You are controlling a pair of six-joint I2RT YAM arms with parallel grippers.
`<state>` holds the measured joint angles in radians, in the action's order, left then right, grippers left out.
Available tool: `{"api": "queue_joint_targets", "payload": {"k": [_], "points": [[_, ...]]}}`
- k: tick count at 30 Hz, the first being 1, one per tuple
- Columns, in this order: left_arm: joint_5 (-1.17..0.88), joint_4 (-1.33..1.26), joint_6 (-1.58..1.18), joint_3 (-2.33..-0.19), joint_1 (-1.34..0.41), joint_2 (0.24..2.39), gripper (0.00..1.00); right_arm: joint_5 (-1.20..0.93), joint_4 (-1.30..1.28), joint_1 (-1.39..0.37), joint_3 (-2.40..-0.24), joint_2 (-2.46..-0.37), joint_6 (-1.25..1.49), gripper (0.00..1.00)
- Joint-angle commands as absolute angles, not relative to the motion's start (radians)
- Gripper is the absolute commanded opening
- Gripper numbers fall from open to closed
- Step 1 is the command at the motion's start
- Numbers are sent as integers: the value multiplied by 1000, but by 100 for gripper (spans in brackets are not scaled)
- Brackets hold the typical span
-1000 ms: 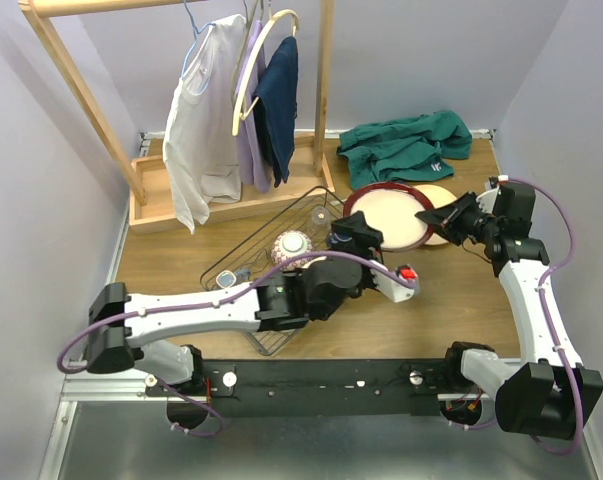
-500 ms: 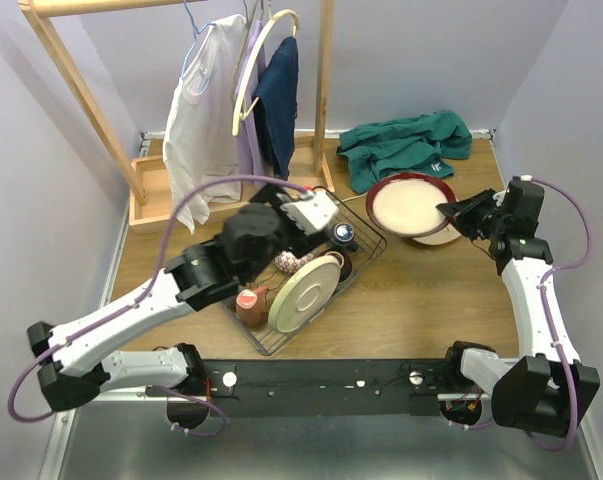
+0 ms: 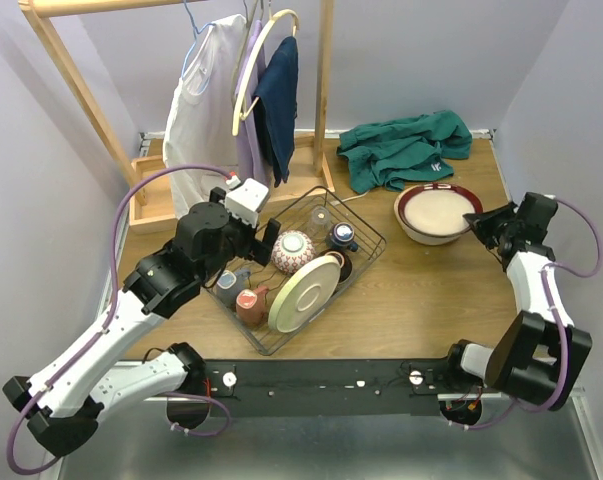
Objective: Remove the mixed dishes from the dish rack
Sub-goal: Place the plate at the center of the board.
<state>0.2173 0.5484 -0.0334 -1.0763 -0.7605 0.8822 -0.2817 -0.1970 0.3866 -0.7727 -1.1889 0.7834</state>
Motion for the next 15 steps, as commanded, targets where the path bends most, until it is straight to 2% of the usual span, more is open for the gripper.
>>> {"api": "queue_joint_targets", "payload": {"k": [1,15], "points": [[127,604,-147,-1037,-693,854,99,-325,26,411,-755,-1256,790,1],[95,586,-199,-991,-652,821,99,-347,140,417,-778,-1465,738,1]]}}
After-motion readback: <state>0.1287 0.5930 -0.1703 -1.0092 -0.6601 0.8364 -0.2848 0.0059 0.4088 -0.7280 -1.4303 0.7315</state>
